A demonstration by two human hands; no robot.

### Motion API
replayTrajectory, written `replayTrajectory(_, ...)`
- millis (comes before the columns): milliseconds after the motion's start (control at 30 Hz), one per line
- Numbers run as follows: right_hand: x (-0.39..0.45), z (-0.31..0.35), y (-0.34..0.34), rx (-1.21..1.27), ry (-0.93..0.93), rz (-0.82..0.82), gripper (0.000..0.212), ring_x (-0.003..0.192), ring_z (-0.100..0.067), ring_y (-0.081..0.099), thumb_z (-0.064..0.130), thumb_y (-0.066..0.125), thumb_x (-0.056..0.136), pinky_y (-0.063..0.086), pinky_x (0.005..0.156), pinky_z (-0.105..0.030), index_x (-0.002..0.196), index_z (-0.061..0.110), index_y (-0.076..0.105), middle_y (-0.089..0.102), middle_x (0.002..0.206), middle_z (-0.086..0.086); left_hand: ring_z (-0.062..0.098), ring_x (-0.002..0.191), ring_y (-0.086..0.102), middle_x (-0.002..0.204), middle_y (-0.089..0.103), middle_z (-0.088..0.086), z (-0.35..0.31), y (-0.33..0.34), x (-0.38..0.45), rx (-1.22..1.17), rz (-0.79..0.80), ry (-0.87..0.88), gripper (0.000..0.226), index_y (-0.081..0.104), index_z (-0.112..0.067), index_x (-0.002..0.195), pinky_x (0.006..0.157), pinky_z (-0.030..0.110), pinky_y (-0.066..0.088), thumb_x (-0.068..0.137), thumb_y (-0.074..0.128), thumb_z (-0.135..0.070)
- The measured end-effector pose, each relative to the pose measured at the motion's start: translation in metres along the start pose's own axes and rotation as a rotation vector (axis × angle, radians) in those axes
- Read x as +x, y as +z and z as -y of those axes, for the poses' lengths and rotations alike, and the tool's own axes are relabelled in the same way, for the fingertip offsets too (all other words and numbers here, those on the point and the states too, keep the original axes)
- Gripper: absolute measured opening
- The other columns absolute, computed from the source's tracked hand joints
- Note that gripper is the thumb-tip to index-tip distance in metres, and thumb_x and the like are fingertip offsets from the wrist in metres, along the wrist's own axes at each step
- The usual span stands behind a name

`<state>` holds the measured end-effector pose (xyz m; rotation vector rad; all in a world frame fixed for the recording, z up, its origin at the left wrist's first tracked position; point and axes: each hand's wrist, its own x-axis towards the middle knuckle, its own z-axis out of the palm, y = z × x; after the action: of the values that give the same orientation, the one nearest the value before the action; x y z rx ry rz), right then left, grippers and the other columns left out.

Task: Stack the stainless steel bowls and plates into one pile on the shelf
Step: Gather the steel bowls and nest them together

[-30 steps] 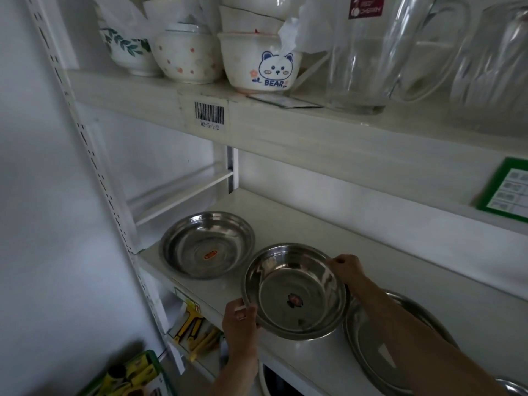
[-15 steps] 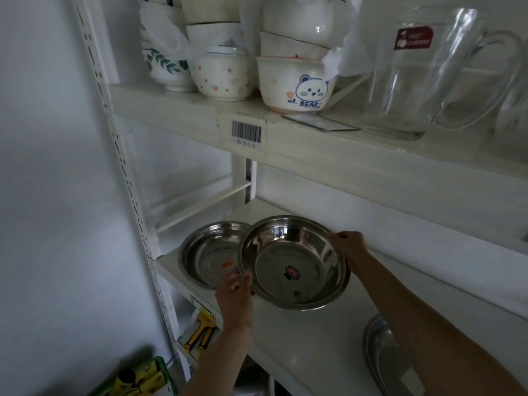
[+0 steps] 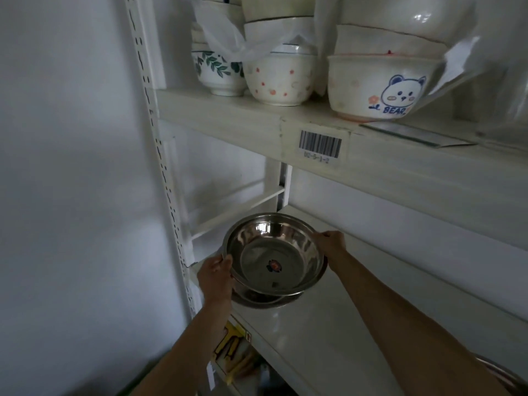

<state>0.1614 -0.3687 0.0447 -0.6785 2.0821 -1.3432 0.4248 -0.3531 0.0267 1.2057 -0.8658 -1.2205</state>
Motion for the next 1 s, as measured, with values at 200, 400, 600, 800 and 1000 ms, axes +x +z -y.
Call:
replayTrajectory(200, -0.004, -0.011, 0.031, -0.108, -0.019, 0.015, 0.022, 0.08, -0.028, 0.066, 0.021, 0.066, 0.081, 0.046, 0.069, -0.026, 0.085, 0.001, 0.075, 0.072, 0.084, -0.015, 0.022, 0.065, 0.058, 0.067, 0.061, 0.007, 0.021, -0.013, 0.026, 0.134, -0.062, 0.029, 0.025, 0.066, 0.005, 0.078, 0.061, 0.032, 0.051, 0.085, 0.068, -0.02)
replayTrajectory(400, 0.002, -0.027, 0.044, -0.222, -0.049, 0.008, 0.027, 0.094, -0.033, 0.069, 0.023, 0.063, 0.083, 0.05, 0.076, -0.03, 0.097, 0.004, 0.076, 0.074, 0.096, -0.018, 0.018, 0.066, 0.061, 0.075, 0.069, 0.01, 0.038, -0.018, 0.041, 0.25, -0.104, -0.021, 0.014, 0.071, -0.001, 0.089, 0.054, 0.019, 0.047, 0.085, 0.065, -0.013)
replayTrajectory(600, 0.005, -0.03, 0.048, -0.359, -0.149, -0.015, 0.023, 0.086, -0.032, 0.07, 0.017, 0.059, 0.083, 0.052, 0.07, -0.03, 0.087, 0.004, 0.077, 0.075, 0.088, -0.016, 0.022, 0.071, 0.066, 0.071, 0.068, 0.002, 0.039, -0.015, 0.044, 0.301, -0.105, 0.025, 0.017, 0.064, -0.021, 0.072, 0.07, 0.036, 0.055, 0.085, 0.065, -0.012)
replayTrajectory(800, 0.003, -0.031, 0.051, -0.498, -0.215, -0.059, 0.018, 0.077, -0.03, 0.07, 0.018, 0.059, 0.082, 0.051, 0.062, -0.03, 0.079, 0.007, 0.073, 0.074, 0.082, -0.012, 0.017, 0.068, 0.064, 0.07, 0.067, -0.002, 0.041, -0.014, 0.05, 0.411, -0.127, 0.06, 0.023, 0.059, -0.026, 0.066, 0.06, 0.021, 0.047, 0.085, 0.066, -0.014)
replayTrajectory(1000, 0.005, -0.028, 0.056, -0.662, -0.241, -0.087, 0.02, 0.081, -0.03, 0.069, 0.022, 0.06, 0.085, 0.049, 0.064, -0.03, 0.084, 0.006, 0.071, 0.073, 0.088, -0.013, 0.016, 0.068, 0.063, 0.069, 0.065, -0.001, 0.045, -0.015, 0.057, 0.467, -0.137, 0.074, 0.01, 0.07, -0.005, 0.083, 0.056, 0.016, 0.039, 0.084, 0.068, -0.015)
